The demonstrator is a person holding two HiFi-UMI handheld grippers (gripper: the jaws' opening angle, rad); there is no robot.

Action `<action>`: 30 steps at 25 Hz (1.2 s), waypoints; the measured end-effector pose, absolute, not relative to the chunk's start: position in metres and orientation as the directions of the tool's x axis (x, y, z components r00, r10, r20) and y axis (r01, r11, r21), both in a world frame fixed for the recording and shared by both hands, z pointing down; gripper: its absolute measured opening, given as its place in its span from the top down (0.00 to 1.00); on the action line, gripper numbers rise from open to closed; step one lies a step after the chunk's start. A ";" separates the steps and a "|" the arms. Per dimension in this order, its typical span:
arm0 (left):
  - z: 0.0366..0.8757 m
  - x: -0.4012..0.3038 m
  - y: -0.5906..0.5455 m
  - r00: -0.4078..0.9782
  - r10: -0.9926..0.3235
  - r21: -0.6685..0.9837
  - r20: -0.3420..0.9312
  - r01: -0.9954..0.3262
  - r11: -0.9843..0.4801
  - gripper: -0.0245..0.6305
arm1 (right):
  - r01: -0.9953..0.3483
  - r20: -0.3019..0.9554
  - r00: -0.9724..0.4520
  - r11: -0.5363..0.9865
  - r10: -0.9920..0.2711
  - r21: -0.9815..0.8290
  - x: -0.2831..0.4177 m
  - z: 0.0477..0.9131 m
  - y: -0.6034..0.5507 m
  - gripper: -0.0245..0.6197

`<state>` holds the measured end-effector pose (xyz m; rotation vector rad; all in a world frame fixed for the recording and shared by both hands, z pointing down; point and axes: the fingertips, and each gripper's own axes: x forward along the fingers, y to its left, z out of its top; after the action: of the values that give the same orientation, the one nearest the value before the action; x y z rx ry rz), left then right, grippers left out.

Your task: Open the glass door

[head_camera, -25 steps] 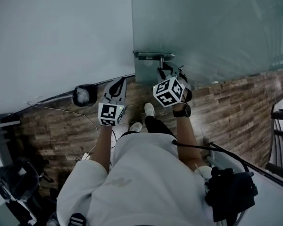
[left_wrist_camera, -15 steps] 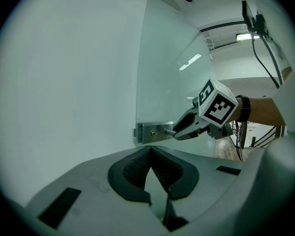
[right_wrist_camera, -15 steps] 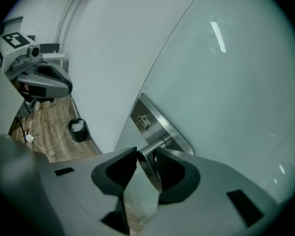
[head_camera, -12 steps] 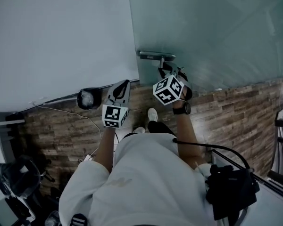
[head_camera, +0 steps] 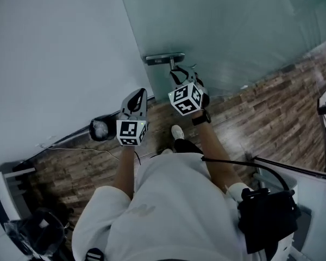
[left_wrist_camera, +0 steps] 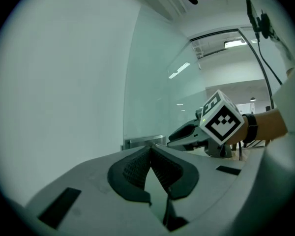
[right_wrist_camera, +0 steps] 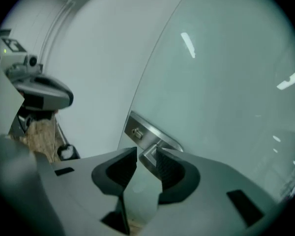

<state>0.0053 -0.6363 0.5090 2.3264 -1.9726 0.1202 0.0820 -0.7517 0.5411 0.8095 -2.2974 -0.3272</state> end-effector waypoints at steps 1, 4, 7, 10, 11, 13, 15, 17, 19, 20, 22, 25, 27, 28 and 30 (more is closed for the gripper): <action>0.507 0.012 -0.634 0.185 -0.977 0.015 0.109 -0.983 -0.185 0.96 | -0.499 0.488 -0.595 0.770 -0.638 0.399 0.089 0.533 -0.742 0.77; 0.504 0.035 -0.630 0.266 -0.961 0.015 0.078 -0.964 -0.265 0.96 | -0.588 0.428 -0.612 0.745 -0.665 0.316 0.119 0.520 -0.711 0.87; 0.501 0.071 -0.625 0.360 -0.932 0.019 0.048 -0.933 -0.360 0.96 | -0.721 0.352 -0.565 0.654 -0.746 0.229 0.169 0.507 -0.679 0.93; 0.493 0.136 -0.613 0.512 -0.859 0.031 0.015 -0.859 -0.511 0.96 | -0.867 0.305 -0.395 0.462 -0.867 0.189 0.249 0.499 -0.637 0.96; 0.490 0.164 -0.609 0.576 -0.817 0.033 0.005 -0.817 -0.576 0.96 | -0.908 0.297 -0.315 0.377 -0.901 0.181 0.281 0.497 -0.622 0.96; 0.482 0.224 -0.597 0.690 -0.724 0.033 -0.013 -0.724 -0.690 0.96 | -0.960 0.287 -0.169 0.223 -0.943 0.168 0.339 0.493 -0.591 0.96; 0.472 0.283 -0.578 0.764 -0.644 0.024 -0.026 -0.644 -0.765 0.96 | -0.982 0.266 -0.067 0.111 -0.962 0.152 0.389 0.483 -0.557 0.96; 0.461 0.342 -0.554 0.824 -0.564 0.011 -0.044 -0.564 -0.825 0.96 | -0.992 0.214 0.035 -0.007 -0.976 0.127 0.438 0.465 -0.518 0.96; 0.446 0.405 -0.522 0.882 -0.466 -0.013 -0.069 -0.468 -0.884 0.96 | -0.984 0.156 0.160 -0.144 -0.975 0.108 0.490 0.447 -0.472 0.96; 0.440 0.434 -0.503 0.905 -0.417 -0.029 -0.080 -0.420 -0.907 0.96 | -0.972 0.132 0.221 -0.209 -0.966 0.103 0.515 0.440 -0.449 0.96; 0.430 0.484 -0.463 0.936 -0.341 -0.060 -0.094 -0.347 -0.936 0.96 | -0.947 0.101 0.317 -0.308 -0.943 0.094 0.561 0.432 -0.405 0.96; 0.421 0.542 -0.412 0.948 -0.304 -0.068 -0.095 -0.310 -0.948 0.96 | -0.927 0.090 0.373 -0.368 -0.923 0.067 0.617 0.425 -0.351 0.96; 0.420 0.574 -0.380 0.948 -0.303 -0.038 -0.095 -0.308 -0.951 0.96 | -0.918 0.090 0.396 -0.393 -0.914 0.052 0.647 0.421 -0.314 0.96; 0.417 0.587 -0.362 0.950 -0.295 -0.027 -0.100 -0.299 -0.954 0.96 | -0.913 0.086 0.408 -0.405 -0.909 0.048 0.659 0.417 -0.295 0.96; 0.407 0.605 -0.328 0.955 -0.273 -0.027 -0.119 -0.278 -0.960 0.96 | -0.906 0.071 0.424 -0.421 -0.903 0.049 0.678 0.410 -0.262 0.96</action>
<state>0.6054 -0.3283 0.4072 3.1482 -0.4442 -0.1828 0.6783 -0.2621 0.4099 2.5825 -1.6438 0.0518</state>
